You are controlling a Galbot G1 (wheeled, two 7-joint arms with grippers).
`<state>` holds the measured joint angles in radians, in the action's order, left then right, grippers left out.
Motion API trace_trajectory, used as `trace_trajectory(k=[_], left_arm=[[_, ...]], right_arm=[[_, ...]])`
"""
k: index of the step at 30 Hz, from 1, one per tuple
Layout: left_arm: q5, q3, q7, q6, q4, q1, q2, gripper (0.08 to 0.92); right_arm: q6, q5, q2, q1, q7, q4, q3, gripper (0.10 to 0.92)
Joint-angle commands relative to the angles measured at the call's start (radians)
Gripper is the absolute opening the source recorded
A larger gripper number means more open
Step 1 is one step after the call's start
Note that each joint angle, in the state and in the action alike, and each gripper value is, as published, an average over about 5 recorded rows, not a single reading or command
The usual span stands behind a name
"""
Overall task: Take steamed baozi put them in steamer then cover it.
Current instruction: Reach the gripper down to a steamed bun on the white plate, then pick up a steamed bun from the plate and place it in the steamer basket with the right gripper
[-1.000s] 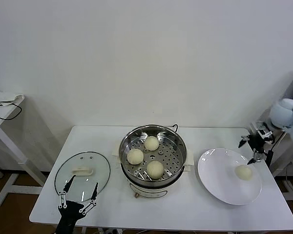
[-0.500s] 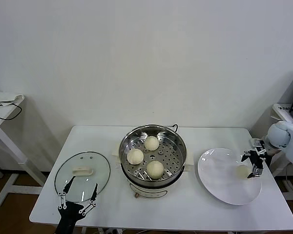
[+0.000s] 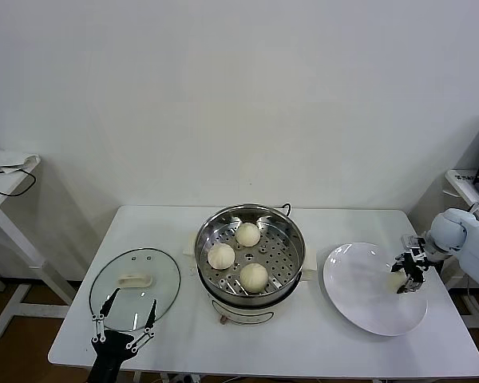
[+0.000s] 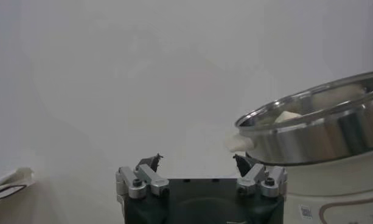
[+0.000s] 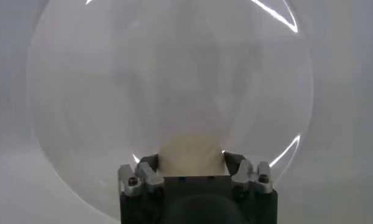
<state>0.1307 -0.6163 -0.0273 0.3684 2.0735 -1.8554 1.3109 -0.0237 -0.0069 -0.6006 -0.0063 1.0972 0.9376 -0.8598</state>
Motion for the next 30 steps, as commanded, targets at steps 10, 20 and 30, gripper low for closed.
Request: trace_trajectory(k=[10,20,30], left_arm=[[-0.002,0.017,-0.001,-0.009,0.000,0.015,-0.017,0.823],[-0.006,0.024,-0.003,-0.013,0.004,0.032,-0.030,0.823],[-0.005,0.029,-0.004,-0.016,0.004,0.041,-0.028,0.823]], right_arm=[[-0.045,0.212,-0.026,0.517,0.229,0.193,-0.325,0.594],[-0.152,0.544,-0.293,0.933,0.279,0.366,-0.643,0.594],[-0.227,0.650,-0.509,0.907,0.144,0.409,-0.710,0.594]])
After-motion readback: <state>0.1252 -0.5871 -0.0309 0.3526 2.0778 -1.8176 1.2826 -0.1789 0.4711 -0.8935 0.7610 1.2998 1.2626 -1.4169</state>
